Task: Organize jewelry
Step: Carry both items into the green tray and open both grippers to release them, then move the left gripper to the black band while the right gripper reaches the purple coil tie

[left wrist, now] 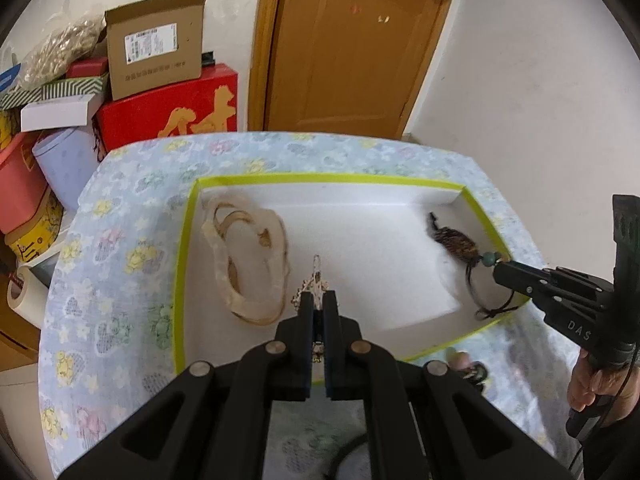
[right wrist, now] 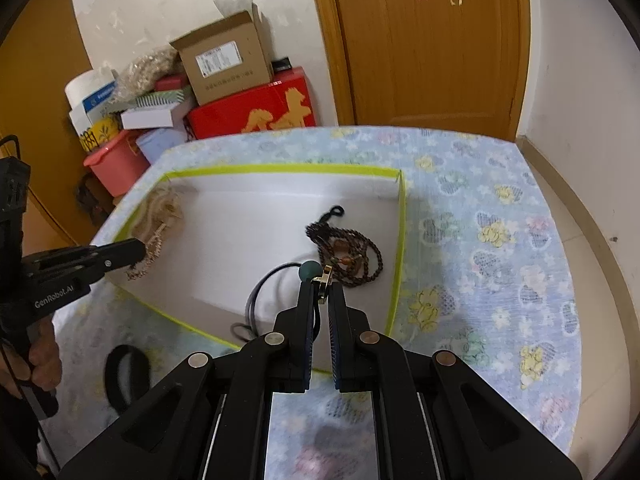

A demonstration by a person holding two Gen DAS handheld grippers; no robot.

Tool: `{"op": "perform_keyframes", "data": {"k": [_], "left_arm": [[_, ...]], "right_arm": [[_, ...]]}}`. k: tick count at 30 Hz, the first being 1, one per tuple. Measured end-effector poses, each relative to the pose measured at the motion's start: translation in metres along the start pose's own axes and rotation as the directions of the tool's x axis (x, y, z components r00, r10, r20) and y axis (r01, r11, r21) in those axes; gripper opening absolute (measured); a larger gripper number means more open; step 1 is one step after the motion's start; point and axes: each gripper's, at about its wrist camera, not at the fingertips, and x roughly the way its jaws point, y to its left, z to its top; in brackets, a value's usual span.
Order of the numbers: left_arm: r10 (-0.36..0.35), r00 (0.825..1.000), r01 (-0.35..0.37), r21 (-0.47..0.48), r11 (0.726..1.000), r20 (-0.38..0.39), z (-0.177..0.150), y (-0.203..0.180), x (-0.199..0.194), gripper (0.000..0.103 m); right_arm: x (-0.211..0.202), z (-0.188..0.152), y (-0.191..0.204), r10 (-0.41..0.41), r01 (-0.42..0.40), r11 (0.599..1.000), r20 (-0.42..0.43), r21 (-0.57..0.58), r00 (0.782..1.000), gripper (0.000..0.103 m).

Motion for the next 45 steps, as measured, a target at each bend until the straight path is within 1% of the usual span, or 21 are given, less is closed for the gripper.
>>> {"op": "perform_keyframes", "data": {"k": [3, 4, 7, 10, 14, 21, 24, 26, 29, 31, 35, 39, 42, 45], "left_arm": [[0.018, 1.000, -0.018, -0.008, 1.000, -0.012, 0.000, 0.008, 0.008, 0.003], [0.028, 1.000, -0.028, -0.011, 1.000, -0.015, 0.000, 0.011, 0.009, 0.000], [0.038, 0.999, -0.038, -0.024, 0.999, -0.014, 0.001, 0.020, 0.012, 0.000], [0.055, 0.998, -0.055, -0.029, 0.998, -0.012, 0.005, 0.026, 0.013, 0.000], [0.064, 0.998, -0.064, -0.029, 0.998, -0.013, 0.007, 0.029, 0.013, 0.000], [0.064, 0.998, -0.064, -0.027, 0.998, -0.007, 0.001, 0.031, 0.008, 0.000], [0.066, 0.998, -0.066, -0.032, 0.997, 0.002, 0.000, 0.031, 0.004, 0.000], [0.059, 0.998, -0.058, -0.034, 0.998, 0.011, -0.001, 0.031, 0.000, 0.001], [0.051, 0.999, -0.050, -0.036, 0.998, 0.015, -0.004, 0.031, -0.005, 0.003], [0.046, 0.999, -0.045, -0.041, 0.998, 0.023, -0.007, 0.032, -0.011, 0.007], [0.044, 0.998, -0.043, -0.038, 0.998, 0.039, -0.014, 0.030, -0.026, 0.014], [0.030, 0.998, -0.028, -0.045, 0.999, 0.047, -0.026, 0.028, -0.042, 0.015], [0.027, 0.998, -0.025, -0.045, 0.999, 0.048, -0.038, 0.025, -0.055, 0.015], [0.015, 0.999, -0.012, -0.042, 0.999, 0.051, -0.052, 0.021, -0.069, 0.015]], "right_arm": [[0.009, 0.001, -0.006, -0.017, 0.017, 1.000, -0.020, 0.005, 1.000, 0.007], [0.012, 0.001, -0.008, -0.024, 0.024, 1.000, -0.027, 0.006, 0.999, 0.007], [0.015, 0.003, -0.008, -0.029, 0.029, 1.000, -0.031, -0.002, 0.999, 0.007], [0.018, 0.005, -0.007, -0.052, 0.052, 0.998, -0.035, -0.021, 0.998, 0.007], [0.020, 0.008, -0.008, -0.049, 0.048, 0.999, -0.042, -0.015, 0.998, 0.007], [0.016, 0.005, -0.006, -0.042, 0.041, 0.999, -0.052, -0.014, 0.998, 0.008], [0.013, 0.003, -0.004, -0.031, 0.031, 0.999, -0.043, -0.020, 0.999, 0.015], [0.010, 0.001, -0.003, -0.026, 0.025, 0.999, -0.030, -0.021, 0.999, 0.021], [0.003, -0.002, 0.000, -0.023, 0.023, 0.999, -0.017, -0.025, 1.000, 0.026], [-0.003, -0.004, 0.001, -0.021, 0.021, 1.000, -0.008, -0.023, 1.000, 0.029], [-0.019, -0.009, 0.005, -0.011, 0.011, 1.000, 0.010, -0.015, 1.000, 0.030], [-0.040, -0.021, 0.014, 0.002, -0.001, 1.000, 0.034, -0.022, 0.999, 0.030], [-0.053, -0.030, 0.020, 0.000, 0.001, 1.000, 0.042, -0.026, 0.999, 0.030], [-0.069, -0.042, 0.025, 0.014, -0.013, 1.000, 0.055, -0.018, 0.998, 0.030]]}}
